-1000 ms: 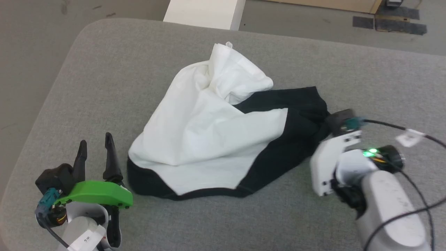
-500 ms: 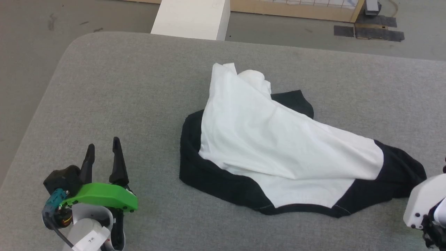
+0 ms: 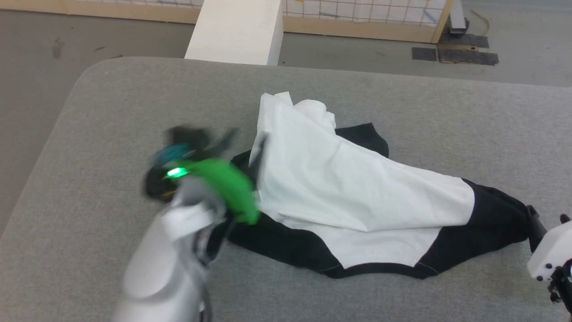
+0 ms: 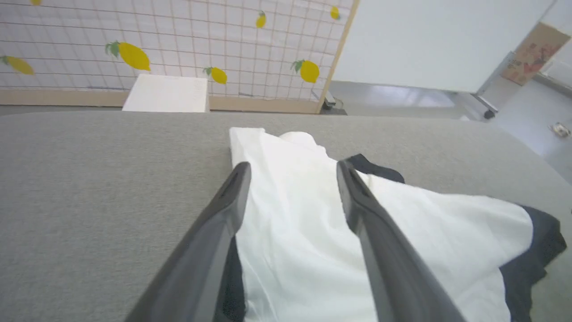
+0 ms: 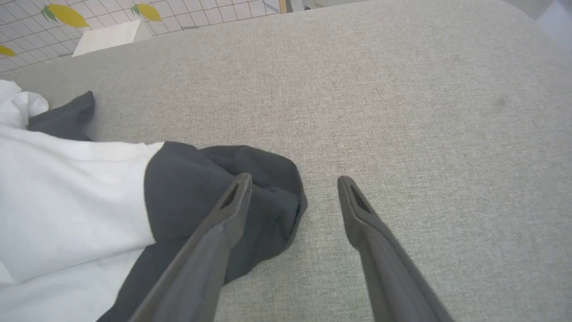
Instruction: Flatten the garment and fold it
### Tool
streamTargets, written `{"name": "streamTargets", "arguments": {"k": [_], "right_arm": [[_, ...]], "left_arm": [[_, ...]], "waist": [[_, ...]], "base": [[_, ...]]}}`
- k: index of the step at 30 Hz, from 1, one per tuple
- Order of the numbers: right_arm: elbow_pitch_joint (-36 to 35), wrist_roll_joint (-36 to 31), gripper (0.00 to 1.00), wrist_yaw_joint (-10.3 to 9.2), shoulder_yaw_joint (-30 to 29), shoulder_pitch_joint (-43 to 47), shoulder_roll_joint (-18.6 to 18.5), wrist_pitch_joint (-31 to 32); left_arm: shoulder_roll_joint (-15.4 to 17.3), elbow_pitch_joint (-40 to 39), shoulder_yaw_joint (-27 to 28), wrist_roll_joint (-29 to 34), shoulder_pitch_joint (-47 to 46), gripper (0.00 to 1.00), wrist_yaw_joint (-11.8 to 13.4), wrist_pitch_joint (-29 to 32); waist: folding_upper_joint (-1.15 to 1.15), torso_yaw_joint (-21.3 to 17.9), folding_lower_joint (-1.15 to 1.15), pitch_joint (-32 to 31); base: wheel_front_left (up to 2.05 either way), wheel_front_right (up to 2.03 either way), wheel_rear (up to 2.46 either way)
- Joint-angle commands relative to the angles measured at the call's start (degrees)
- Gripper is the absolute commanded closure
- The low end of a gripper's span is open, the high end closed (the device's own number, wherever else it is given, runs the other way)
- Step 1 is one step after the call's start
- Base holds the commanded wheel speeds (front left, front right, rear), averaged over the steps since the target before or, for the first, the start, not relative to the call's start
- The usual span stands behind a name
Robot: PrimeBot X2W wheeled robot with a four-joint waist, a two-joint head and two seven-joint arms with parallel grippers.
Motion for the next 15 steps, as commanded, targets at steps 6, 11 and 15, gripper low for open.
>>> {"name": "streamTargets", "arguments": {"k": [6,11,15], "right_arm": [[-1.94,1.09,0.00,-0.09,3.19,-1.35,0.00,0.04],[-1.01,1.87,0.00,-0.09,4.61,-1.77,0.00,-0.68],[-0.33,2.31,0.00,-0.09,5.51,-2.17,0.00,-1.49]], "left_arm": [[-0.26,8.90,-13.13,3.99,-11.08,0.00,-1.70,18.15],[0.27,15.74,-20.61,6.67,-15.45,0.00,-2.01,24.26],[1.46,20.85,-23.18,7.39,-17.21,0.00,-2.06,25.90]], "waist": [[0.00,-4.06,0.00,2.43],[0.00,-6.76,0.00,4.69],[0.00,-8.52,0.00,6.33]], "base": [[0.00,0.00,0.00],[0.00,0.00,0.00],[0.00,0.00,0.00]]}}
